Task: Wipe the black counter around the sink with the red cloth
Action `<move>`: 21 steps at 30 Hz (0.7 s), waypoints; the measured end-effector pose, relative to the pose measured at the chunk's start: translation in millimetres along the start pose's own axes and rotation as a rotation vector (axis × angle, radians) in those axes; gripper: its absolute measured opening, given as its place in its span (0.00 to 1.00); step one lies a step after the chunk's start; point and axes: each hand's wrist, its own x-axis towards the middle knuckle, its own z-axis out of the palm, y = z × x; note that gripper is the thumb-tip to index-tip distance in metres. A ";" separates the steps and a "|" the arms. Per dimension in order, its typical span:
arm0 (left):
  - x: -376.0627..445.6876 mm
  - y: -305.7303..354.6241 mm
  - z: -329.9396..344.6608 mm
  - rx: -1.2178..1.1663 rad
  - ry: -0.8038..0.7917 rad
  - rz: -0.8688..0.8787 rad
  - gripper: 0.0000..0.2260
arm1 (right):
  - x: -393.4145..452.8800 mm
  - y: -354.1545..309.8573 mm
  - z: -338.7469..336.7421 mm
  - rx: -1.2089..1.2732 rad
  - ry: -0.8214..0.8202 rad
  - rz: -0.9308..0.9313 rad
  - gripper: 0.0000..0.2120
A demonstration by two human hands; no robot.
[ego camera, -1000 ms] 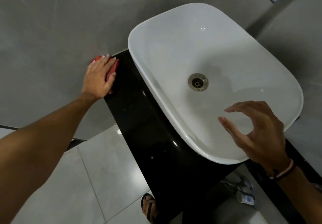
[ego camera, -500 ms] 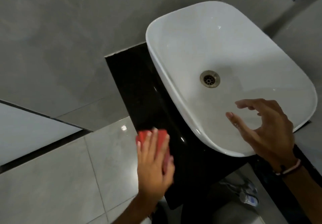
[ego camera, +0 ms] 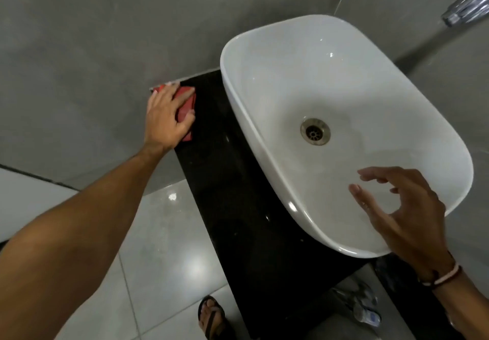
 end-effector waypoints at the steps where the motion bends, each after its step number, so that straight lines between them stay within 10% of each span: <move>1: -7.5 3.6 4.8 -0.071 0.048 -0.077 0.29 | -0.2 0.1 -0.1 -0.006 -0.015 -0.002 0.18; 9: -128.2 91.5 27.5 -0.670 0.283 -0.449 0.37 | 0.5 -2.8 3.5 -0.040 -0.025 -0.013 0.19; 21: -398.3 284.7 5.7 -0.655 -0.159 -0.629 0.42 | -3.5 -3.6 -12.1 0.006 -0.046 0.088 0.24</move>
